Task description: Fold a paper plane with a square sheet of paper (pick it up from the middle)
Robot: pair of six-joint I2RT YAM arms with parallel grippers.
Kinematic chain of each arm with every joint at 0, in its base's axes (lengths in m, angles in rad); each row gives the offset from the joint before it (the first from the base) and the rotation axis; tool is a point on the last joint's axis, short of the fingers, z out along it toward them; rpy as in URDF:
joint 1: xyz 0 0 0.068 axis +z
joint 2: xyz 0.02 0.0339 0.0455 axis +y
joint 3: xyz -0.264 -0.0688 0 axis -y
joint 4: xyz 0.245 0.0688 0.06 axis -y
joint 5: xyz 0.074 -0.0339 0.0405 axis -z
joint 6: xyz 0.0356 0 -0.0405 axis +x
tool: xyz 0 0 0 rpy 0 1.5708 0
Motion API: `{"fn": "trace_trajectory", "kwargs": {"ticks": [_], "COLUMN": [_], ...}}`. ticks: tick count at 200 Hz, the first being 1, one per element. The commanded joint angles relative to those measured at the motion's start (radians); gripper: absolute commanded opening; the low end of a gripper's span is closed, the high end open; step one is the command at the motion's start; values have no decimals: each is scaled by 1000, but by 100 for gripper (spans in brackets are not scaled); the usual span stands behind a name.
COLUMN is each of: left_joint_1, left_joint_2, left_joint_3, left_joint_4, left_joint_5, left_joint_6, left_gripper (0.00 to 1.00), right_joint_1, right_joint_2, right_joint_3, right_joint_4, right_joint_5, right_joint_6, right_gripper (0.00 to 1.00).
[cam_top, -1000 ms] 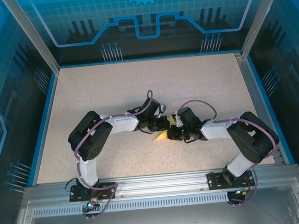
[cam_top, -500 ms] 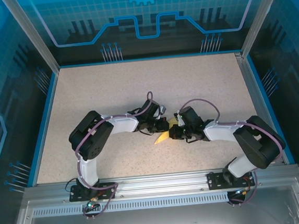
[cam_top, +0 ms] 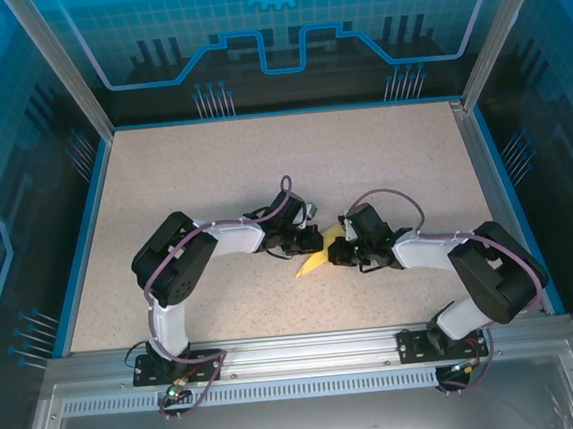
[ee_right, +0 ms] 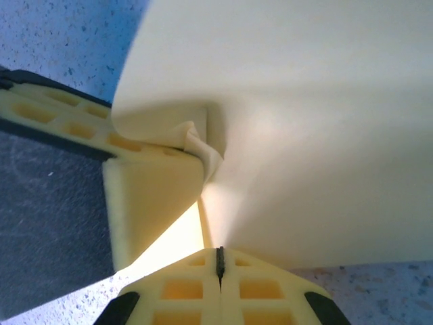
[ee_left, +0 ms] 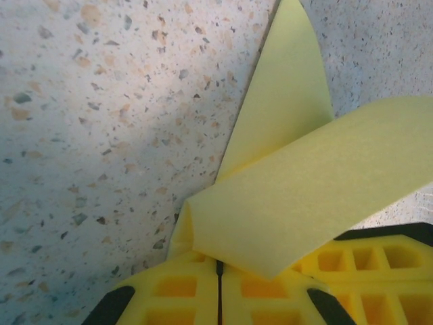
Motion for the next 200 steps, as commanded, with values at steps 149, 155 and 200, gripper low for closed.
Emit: {"fn": "trace_trajectory", "kwargs": {"ticks": [149, 155, 200], "left_joint_1": [-9, -8, -8], "left_joint_2": [-39, -35, -10], "left_joint_3": [-44, -45, -51], "left_joint_4": [48, 51, 75], "left_joint_5": [91, 92, 102], "left_joint_6": [-44, -47, -55], "left_gripper": [7, 7, 7], "right_joint_1": [-43, -43, -48], "right_joint_2": [56, 55, 39], "right_joint_3": [-37, -38, -51], "right_joint_4": [94, 97, 97], "right_joint_5": [-39, -39, -40], "right_joint_6": [31, 31, 27], "right_gripper": [2, 2, 2]}}
